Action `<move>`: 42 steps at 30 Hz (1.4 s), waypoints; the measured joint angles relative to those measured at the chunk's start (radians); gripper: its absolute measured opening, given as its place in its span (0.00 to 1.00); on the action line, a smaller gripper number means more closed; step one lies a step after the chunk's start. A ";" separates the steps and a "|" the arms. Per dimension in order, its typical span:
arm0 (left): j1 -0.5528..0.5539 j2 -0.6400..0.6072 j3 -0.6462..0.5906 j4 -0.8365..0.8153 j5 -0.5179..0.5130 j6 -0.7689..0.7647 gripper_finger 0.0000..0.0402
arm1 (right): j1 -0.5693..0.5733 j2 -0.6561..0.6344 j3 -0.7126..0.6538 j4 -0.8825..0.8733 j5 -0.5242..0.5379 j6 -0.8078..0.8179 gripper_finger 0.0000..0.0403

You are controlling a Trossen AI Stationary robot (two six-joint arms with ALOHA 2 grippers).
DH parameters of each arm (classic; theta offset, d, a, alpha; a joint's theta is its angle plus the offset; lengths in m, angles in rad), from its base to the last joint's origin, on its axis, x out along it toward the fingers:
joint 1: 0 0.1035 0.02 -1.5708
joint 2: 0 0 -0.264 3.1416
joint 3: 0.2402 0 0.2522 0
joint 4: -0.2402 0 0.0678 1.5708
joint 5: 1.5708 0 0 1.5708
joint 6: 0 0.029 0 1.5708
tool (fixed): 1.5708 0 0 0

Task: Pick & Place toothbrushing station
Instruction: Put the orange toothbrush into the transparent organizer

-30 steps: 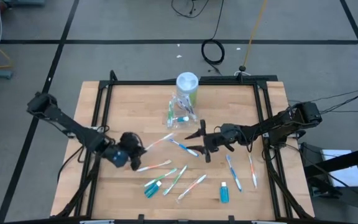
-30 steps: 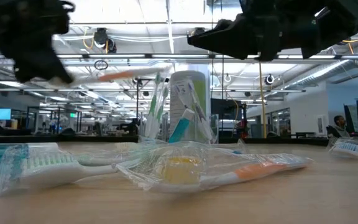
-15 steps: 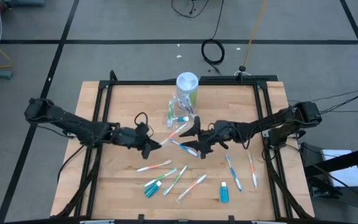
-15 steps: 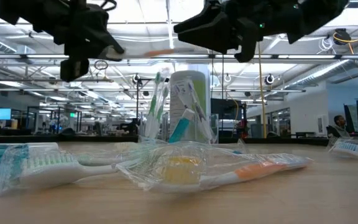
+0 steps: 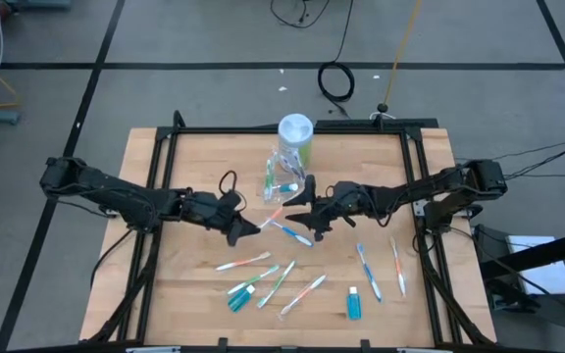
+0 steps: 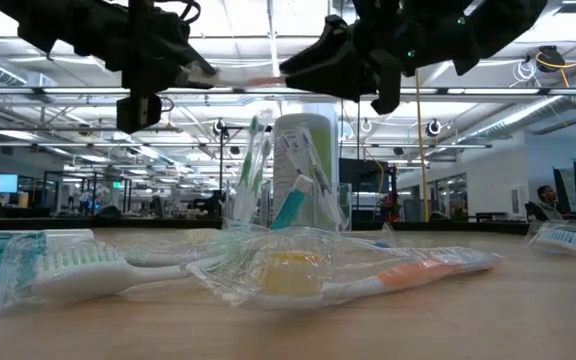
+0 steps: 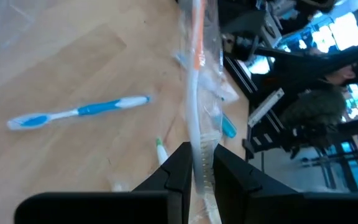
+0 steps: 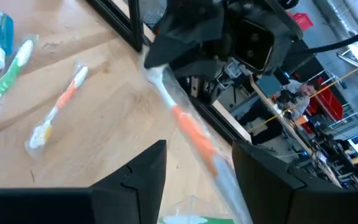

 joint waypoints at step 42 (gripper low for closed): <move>0.161 0.000 0.000 0.005 0.082 0.217 0.31 | -0.015 0.000 0.000 -0.159 0.001 -0.008 0.11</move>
